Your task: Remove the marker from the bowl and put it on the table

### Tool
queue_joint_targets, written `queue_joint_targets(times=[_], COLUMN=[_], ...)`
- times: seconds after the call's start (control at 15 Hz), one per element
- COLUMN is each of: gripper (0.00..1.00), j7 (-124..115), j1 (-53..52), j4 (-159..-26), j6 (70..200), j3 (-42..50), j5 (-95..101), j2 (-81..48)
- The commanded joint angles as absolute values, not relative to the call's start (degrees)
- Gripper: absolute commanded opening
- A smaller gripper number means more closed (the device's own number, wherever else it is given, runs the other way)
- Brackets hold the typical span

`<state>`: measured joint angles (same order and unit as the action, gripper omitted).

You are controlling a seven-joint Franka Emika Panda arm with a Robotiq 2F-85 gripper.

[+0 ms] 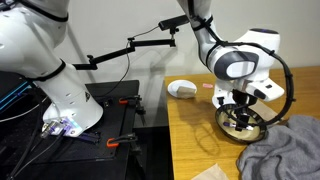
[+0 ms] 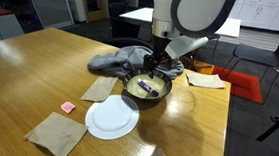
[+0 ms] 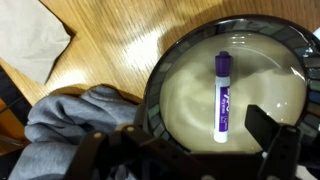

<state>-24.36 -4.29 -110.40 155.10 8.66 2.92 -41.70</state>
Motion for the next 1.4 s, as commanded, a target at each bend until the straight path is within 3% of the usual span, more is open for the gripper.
queue_joint_targets(times=[0.0, 0.73, 0.87, 1.33], gripper=[1.00, 1.00, 0.74, 0.20], j7=[-21.5, -16.0, -15.1, -14.2], j1=[-3.4, -1.1, -1.1, -1.4], j4=[-105.7, -94.9, -93.3, -89.5], j6=[153.7, 154.2, 153.3, 151.4], j3=[7.7, 4.5, 4.3, 4.1], j5=[0.4, -2.0, -2.0, -1.9], j2=[-45.7, -54.5, -55.8, -58.4])
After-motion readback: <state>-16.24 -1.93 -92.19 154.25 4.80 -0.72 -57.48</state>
